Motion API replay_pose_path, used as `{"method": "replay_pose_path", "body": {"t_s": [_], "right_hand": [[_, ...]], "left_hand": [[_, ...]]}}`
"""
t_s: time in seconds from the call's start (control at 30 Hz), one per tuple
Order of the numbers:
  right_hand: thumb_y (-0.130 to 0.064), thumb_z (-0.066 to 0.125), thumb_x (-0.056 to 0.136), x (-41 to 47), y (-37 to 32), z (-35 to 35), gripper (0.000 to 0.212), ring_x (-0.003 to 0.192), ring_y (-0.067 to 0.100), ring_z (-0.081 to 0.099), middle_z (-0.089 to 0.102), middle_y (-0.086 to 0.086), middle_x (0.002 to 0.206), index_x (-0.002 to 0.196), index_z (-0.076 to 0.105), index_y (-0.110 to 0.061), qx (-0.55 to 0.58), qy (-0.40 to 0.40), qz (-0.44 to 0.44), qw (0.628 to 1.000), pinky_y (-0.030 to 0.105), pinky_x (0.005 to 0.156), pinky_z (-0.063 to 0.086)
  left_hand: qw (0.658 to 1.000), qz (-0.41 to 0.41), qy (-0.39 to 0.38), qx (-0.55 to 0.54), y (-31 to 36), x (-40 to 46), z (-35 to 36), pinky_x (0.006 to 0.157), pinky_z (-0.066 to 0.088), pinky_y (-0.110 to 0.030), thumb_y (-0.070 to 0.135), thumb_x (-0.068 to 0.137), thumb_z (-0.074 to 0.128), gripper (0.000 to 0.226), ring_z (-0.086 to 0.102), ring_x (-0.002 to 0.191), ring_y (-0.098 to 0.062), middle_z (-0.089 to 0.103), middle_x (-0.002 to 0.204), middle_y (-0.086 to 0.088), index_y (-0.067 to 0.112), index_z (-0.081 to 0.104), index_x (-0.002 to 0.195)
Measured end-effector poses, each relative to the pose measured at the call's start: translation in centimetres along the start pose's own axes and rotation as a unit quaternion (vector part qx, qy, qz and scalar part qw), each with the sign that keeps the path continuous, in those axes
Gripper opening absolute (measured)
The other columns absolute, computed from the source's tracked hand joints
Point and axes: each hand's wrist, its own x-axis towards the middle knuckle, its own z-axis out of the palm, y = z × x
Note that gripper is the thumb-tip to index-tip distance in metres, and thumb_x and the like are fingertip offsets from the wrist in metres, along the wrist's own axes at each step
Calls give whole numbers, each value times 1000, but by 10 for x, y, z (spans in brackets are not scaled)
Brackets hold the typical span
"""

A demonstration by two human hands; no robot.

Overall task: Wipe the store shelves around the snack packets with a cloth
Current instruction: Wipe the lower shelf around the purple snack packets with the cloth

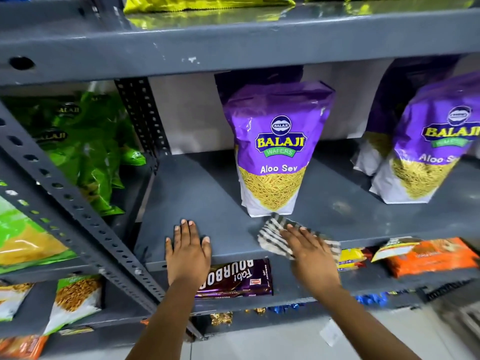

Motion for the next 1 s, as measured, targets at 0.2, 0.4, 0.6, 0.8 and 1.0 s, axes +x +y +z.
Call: {"method": "replay_pose_path", "body": {"t_s": [0.2,0.4,0.6,0.8,1.0], "right_hand": [[4,45,76,2,-15,-36,63,99,38,61,64,21,115,129,43,-30,189,75,127,971,39,72,47],[3,46,82,17,-78,6,70,144,29,10,13,12,156,141,21,-26,41,-56,-93,993,44,118,9],[-2,77,40,5,26,-5,75,99,25,69,72,4,112,108,64,-29,-13,19,-1,1000,44,85,54],[9,43,62,-8,104,-29,71,127,33,48,53,12,136,125,54,-23,24,36,85,995,48,106,36],[0,42,77,15,122,-67,64,120,31,53,52,8,138,130,44,-36,26,-116,95,988,38,95,47]], "left_hand": [[1000,1,5,3,0,2,3,115,-1,-40,38,95,7,57,-1,143,-22,-1,156,-8,10,0,145],[1000,-4,-10,-9,-2,2,4,115,-3,-40,38,96,12,58,-5,143,-20,-4,156,-7,11,-3,145],[999,-20,-24,-19,4,2,-2,115,-1,-43,35,97,16,57,-2,143,-23,0,156,-10,9,2,145],[998,-29,-16,-58,68,7,-1,115,3,-44,35,93,21,60,7,142,-30,12,154,-17,2,15,142],[998,-32,-5,-59,127,20,17,116,3,-41,30,95,26,58,5,142,-28,8,155,-15,2,10,143]]}}
